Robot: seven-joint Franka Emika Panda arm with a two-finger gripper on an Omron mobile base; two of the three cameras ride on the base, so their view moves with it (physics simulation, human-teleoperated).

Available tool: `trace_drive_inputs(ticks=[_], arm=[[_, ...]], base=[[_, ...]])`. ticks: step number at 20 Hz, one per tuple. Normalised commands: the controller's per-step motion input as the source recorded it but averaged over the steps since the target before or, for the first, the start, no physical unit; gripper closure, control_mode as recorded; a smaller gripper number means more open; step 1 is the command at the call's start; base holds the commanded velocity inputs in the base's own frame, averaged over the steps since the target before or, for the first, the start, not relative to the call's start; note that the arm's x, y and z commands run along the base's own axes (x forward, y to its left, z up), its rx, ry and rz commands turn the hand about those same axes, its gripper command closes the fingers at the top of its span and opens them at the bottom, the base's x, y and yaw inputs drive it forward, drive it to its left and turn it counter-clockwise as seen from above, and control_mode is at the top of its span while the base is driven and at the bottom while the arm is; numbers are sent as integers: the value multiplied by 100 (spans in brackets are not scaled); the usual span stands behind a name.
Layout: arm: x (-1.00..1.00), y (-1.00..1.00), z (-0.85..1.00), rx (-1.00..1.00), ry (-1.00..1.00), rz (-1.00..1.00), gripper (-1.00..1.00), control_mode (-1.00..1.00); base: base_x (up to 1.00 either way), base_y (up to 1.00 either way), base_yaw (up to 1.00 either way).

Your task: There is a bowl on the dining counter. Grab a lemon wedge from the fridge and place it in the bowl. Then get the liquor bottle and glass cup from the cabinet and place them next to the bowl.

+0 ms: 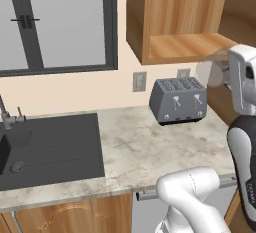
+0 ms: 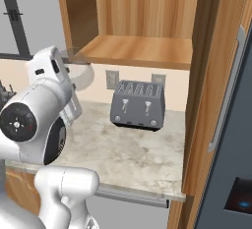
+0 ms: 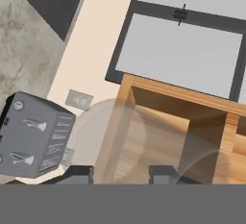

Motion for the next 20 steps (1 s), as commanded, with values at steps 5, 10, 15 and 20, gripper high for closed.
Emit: trace_drive_inputs(ticks=[5, 10, 15, 20], arm=[[-81, 0, 0, 0, -1, 0, 100, -100], [-68, 9, 0, 0, 1, 0, 100, -100], [-47, 16, -9, 0, 10, 0, 100, -100], [-27, 2, -11, 0, 10, 0, 100, -100]], base=[[0, 0, 0], [0, 0, 0], [0, 0, 0], [0, 0, 0]])
